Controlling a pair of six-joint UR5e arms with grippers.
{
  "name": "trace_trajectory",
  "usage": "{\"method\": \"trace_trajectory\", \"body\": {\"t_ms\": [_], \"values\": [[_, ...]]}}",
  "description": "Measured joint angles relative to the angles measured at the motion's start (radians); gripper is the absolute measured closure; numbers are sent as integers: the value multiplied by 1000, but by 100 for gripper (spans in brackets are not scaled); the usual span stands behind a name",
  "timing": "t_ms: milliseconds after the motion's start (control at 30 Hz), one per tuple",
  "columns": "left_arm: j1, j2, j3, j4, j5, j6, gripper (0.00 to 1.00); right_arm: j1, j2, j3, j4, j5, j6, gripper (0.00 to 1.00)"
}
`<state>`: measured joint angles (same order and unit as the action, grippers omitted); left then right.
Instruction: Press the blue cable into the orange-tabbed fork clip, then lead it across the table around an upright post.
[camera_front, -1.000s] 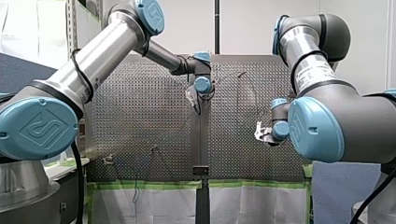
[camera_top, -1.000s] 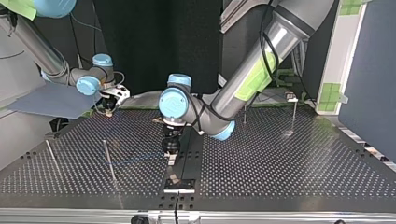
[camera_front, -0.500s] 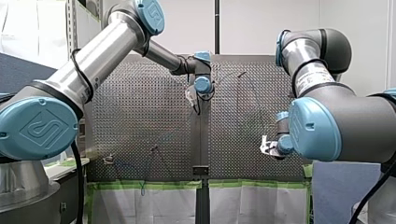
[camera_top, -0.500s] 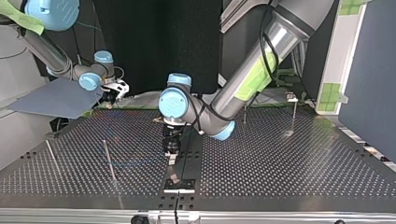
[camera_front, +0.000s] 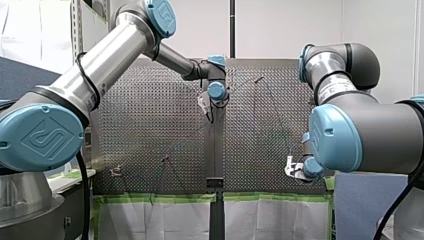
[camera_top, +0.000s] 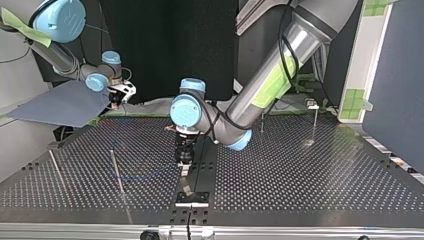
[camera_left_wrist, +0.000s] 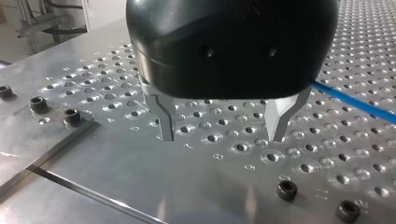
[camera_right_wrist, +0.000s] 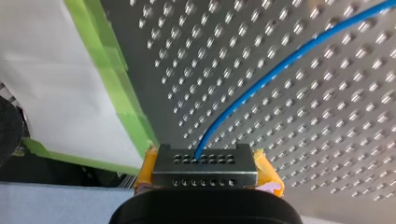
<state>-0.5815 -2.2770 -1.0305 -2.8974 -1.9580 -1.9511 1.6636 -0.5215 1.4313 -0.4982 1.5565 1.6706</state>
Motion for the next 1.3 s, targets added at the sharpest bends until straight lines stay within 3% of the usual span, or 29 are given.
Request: {"method": "trace_trajectory", "body": {"t_ms": [367,767,1067,1300], "values": [[4,0,0,-14,0,14,5,-30,37,-12,-60,-3,15,100],[5,0,0,-31,2,25,5,-35,92,-46,-69,-6,19,100],[-1,0,0,-95,62,21,0,-32,94,-49,-68,-7,15,100],[4,0,0,-153,119,-17,0,-33,94,-50,-55,-7,12,100]]}}
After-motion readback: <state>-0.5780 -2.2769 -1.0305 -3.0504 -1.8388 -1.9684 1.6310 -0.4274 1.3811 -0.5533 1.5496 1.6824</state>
